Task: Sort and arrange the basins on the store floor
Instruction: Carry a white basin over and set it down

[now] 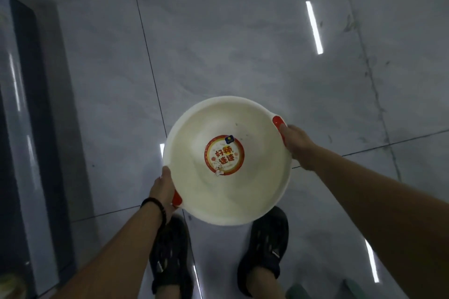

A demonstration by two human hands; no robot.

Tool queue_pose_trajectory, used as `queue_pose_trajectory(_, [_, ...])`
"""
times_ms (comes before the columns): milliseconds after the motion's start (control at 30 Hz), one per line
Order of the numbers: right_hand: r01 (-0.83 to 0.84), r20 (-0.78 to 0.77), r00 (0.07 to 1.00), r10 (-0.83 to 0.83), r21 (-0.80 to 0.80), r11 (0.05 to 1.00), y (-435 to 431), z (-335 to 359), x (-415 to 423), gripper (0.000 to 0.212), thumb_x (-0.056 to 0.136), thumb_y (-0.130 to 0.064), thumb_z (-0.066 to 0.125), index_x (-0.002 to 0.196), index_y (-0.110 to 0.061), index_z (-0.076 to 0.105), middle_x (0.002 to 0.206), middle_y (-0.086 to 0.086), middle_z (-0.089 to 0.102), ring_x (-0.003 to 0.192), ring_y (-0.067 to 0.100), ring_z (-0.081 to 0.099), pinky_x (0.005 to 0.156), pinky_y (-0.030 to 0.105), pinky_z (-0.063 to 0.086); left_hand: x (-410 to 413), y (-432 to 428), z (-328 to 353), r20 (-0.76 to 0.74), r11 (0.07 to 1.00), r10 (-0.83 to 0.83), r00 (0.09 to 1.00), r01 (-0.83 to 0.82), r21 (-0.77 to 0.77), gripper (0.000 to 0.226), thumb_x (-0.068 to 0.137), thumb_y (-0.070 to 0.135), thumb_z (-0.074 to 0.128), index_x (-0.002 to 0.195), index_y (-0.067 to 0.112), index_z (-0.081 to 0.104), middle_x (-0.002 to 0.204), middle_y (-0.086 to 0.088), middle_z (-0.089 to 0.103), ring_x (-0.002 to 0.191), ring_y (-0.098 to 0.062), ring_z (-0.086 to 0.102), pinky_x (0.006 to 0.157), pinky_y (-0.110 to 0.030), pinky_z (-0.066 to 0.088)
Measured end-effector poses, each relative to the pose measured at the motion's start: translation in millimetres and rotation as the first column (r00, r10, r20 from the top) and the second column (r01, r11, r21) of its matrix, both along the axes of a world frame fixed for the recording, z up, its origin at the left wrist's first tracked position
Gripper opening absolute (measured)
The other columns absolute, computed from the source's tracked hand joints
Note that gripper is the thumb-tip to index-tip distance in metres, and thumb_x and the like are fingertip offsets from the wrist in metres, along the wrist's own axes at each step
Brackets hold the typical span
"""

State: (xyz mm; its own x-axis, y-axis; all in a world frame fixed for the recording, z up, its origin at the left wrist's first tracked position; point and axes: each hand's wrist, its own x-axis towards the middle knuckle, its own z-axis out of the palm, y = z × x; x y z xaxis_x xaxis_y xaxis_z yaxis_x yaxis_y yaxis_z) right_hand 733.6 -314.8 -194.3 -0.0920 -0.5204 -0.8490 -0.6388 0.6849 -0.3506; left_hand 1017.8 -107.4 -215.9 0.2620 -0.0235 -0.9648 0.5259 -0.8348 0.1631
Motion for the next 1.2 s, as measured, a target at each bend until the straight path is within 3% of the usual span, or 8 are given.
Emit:
queue_pose_trajectory(100, [0.024,0.026,0.999,-0.025,0.018,1.0,-2.7,-2.1,-3.5,0.036,0.107,-0.039,0.044,0.09,-0.018,0.068,0.107,0.016,0.072,0.092,0.032,0.067,0.093,0.052,0.056,-6.5,4.3,-2.7,0.05,0.998,0.031,0.998,-0.028,-0.052,0.048,0.098,0.066,0.039,0.106,0.027,0.066,0.112,-0.01,0.07,0.112,-0.033,0.064,0.095,-0.051,0.055])
queue_pose_trajectory(167, [0.047,0.035,0.998,-0.048,0.043,0.998,-0.2,3.4,-10.8,0.029,0.107,-0.032,0.044,0.099,-0.016,0.067,0.111,0.017,0.071,0.098,0.036,0.069,0.096,0.056,0.056,-8.8,7.3,7.5,0.057,0.997,0.039,0.998,-0.034,-0.076,0.044,0.099,0.065,0.041,0.103,0.03,0.067,0.112,-0.008,0.072,0.112,-0.032,0.065,0.097,-0.054,0.054])
queue_pose_trajectory(333, [0.077,0.016,0.997,-0.077,0.022,0.997,19.1,75.4,-31.1,0.043,0.104,-0.049,0.045,0.112,-0.012,0.067,0.107,0.013,0.072,0.096,0.034,0.071,0.089,0.058,0.061,-9.6,-6.2,86.1,0.072,0.992,0.053,0.996,-0.045,-0.116,0.036,0.103,0.054,0.045,0.105,0.026,0.069,0.106,-0.007,0.075,0.101,-0.03,0.068,0.087,-0.046,0.057])
queue_pose_trajectory(500, [0.245,0.038,0.969,-0.244,-0.011,0.969,46.4,221.1,-63.9,0.036,0.105,-0.045,0.045,0.104,-0.016,0.065,0.107,0.013,0.071,0.097,0.034,0.07,0.089,0.059,0.06,-13.4,-37.8,223.4,0.045,0.984,0.023,0.999,-0.015,-0.175,0.029,0.102,0.041,0.056,0.109,0.018,0.07,0.109,-0.011,0.074,0.098,-0.032,0.068,0.09,-0.047,0.055])
queue_pose_trajectory(700, [0.457,0.058,0.889,-0.454,-0.099,0.884,92.4,436.7,-101.6,0.033,0.109,-0.043,0.043,0.102,-0.019,0.063,0.113,0.014,0.07,0.102,0.034,0.068,0.091,0.056,0.06,-29.8,-81.6,411.9,0.044,0.936,-0.196,0.98,0.2,-0.288,0.034,0.096,0.035,0.064,0.116,0.008,0.07,0.118,-0.016,0.072,0.1,-0.032,0.067,0.1,-0.057,0.051])
queue_pose_trajectory(867, [0.685,0.101,0.728,-0.679,-0.162,0.71,190.3,589.3,-138.7,0.03,0.111,-0.04,0.045,0.122,-0.015,0.059,0.108,0.005,0.068,0.095,0.025,0.066,0.07,0.039,0.056,-70.2,-95.1,547.7,0.088,0.78,-0.485,0.87,0.476,-0.406,0.04,0.098,0.046,0.06,0.116,0.011,0.069,0.112,-0.013,0.073,0.098,-0.032,0.069,0.09,-0.052,0.058])
queue_pose_trajectory(1033, [0.884,0.195,0.456,-0.868,-0.216,0.415,329.6,689.1,-173.3,0.034,0.107,-0.037,0.056,0.13,-0.014,0.063,0.115,0.011,0.072,0.102,0.032,0.07,0.071,0.041,0.06,-144.6,-68.9,657.1,0.15,0.527,-0.738,0.658,0.7,-0.481,0.04,0.1,0.055,0.051,0.11,0.02,0.066,0.112,-0.012,0.072,0.102,-0.038,0.067,0.091,-0.062,0.055])
queue_pose_trajectory(1200, [0.963,0.284,0.18,-0.942,-0.246,0.11,478.8,743.2,-196.4,0.026,0.104,-0.033,0.061,0.116,-0.013,0.071,0.106,0.012,0.077,0.098,0.034,0.073,0.074,0.044,0.061,-236.1,-9.7,730.8,0.214,0.258,-0.886,0.412,0.82,-0.511,0.036,0.1,0.051,0.053,0.111,0.019,0.066,0.11,-0.01,0.071,0.104,-0.037,0.064,0.094,-0.061,0.054])
